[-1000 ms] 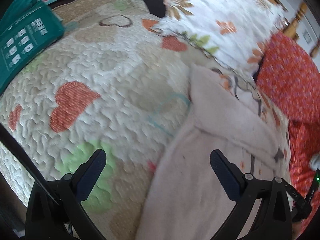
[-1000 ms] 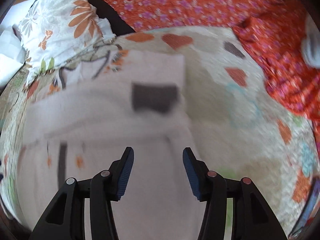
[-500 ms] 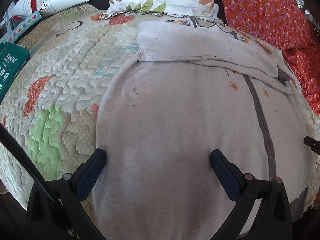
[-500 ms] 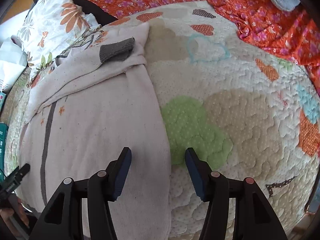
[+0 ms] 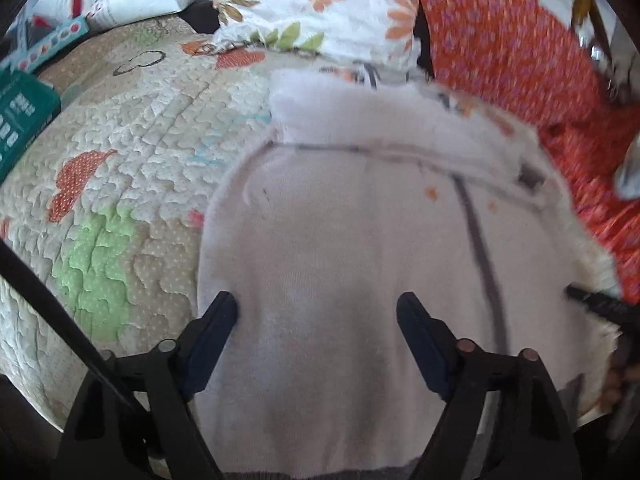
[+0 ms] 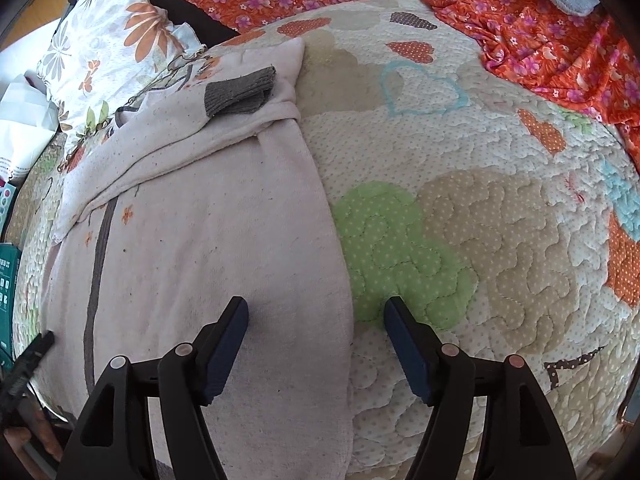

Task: Fold small clothes
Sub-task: 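Move both tools toward the grey knit hem band of the sweatshirt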

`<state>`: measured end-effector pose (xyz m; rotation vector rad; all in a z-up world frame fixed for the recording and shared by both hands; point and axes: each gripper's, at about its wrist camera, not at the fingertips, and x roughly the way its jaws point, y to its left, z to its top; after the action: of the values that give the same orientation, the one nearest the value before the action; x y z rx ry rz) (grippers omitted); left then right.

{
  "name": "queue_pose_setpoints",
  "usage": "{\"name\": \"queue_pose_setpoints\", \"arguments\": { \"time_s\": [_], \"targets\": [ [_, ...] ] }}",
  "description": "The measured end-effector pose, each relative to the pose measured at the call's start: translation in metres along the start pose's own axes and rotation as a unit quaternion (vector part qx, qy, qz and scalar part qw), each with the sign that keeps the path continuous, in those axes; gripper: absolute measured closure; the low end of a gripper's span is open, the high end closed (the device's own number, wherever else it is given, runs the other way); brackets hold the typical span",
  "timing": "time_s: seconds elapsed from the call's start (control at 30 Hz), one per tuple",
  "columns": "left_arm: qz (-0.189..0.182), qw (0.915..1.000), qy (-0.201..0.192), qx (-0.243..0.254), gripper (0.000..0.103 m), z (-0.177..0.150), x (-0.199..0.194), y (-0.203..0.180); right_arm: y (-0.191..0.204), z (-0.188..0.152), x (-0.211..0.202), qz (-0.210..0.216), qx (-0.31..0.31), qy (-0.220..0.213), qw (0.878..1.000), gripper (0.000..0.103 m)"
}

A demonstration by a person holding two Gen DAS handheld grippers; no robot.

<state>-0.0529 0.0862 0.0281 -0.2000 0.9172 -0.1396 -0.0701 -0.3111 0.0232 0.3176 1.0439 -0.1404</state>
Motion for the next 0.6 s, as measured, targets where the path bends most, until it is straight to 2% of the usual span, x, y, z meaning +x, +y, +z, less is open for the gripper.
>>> {"name": "queue_pose_setpoints", "arguments": {
  "time_s": [0.1, 0.23, 0.3, 0.37, 0.5, 0.6],
  "targets": [
    [0.005, 0.9979, -0.027, -0.059, 0.022, 0.005, -0.015, 0.030, -0.001, 0.001, 0.002, 0.003, -0.003, 0.001, 1.000, 0.025],
    [0.011, 0.9906, 0.002, -0.136, 0.022, 0.003, -0.004, 0.075, 0.001, 0.000, 0.002, 0.000, -0.010, 0.002, 1.000, 0.024],
    [-0.006, 0.9859, 0.017, -0.167, 0.022, -0.003, 0.002, 0.089, 0.000, 0.000, 0.003, 0.002, -0.012, 0.003, 1.000, 0.023],
    [-0.015, 0.9868, 0.009, -0.161, 0.022, -0.004, 0.002, 0.090, 0.000, 0.000, 0.003, 0.003, -0.011, 0.003, 1.000, 0.022],
    [-0.028, 0.9922, 0.020, -0.120, 0.022, -0.008, 0.005, 0.079, 0.002, -0.001, 0.005, 0.000, -0.014, 0.001, 1.000, 0.017],
    [-0.072, 0.9898, 0.031, -0.118, 0.022, -0.011, 0.008, 0.072, 0.008, -0.002, 0.007, -0.012, -0.026, -0.001, 1.000, 0.014]
  ]
}}
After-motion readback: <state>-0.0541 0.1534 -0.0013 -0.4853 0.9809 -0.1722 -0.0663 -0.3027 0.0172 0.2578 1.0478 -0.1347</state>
